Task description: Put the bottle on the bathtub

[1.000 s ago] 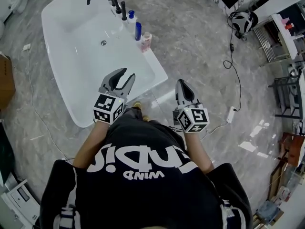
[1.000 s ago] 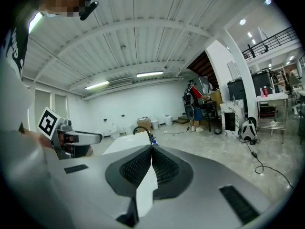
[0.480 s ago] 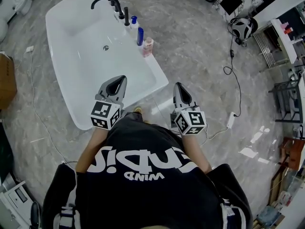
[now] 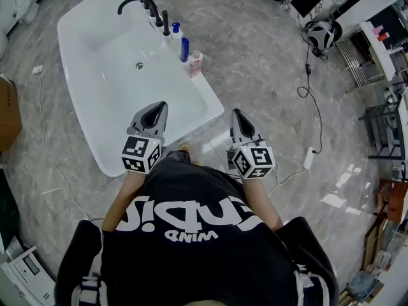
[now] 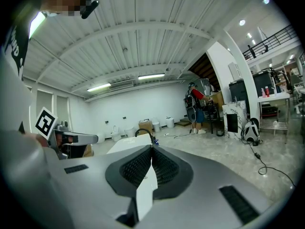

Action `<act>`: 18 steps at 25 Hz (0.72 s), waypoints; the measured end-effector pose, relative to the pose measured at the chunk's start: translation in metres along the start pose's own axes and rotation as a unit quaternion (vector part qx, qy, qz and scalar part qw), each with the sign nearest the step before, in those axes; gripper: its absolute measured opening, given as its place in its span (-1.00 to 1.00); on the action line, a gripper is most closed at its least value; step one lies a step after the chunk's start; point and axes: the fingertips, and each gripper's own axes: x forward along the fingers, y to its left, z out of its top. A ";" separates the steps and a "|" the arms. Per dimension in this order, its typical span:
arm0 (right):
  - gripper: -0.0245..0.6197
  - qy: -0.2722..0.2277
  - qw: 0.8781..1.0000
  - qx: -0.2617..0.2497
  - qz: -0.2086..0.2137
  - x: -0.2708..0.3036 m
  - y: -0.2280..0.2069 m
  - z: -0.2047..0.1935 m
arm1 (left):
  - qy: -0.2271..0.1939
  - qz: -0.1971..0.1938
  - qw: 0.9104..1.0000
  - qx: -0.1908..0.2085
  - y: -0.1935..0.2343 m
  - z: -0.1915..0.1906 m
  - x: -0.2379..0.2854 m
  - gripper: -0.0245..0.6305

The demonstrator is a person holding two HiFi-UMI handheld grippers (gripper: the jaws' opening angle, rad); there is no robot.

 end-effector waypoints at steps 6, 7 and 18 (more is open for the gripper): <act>-0.85 0.003 1.000 0.001 0.001 0.001 0.001 -0.002 | 0.001 0.001 1.000 -0.003 0.002 -0.002 0.002 -0.90; -0.85 0.004 1.000 0.002 0.001 0.002 0.001 -0.002 | 0.002 0.002 1.000 -0.004 0.003 -0.002 0.003 -0.90; -0.85 0.011 1.000 0.002 0.004 0.008 0.001 -0.008 | 0.006 0.001 1.000 -0.007 0.010 -0.005 0.008 -0.90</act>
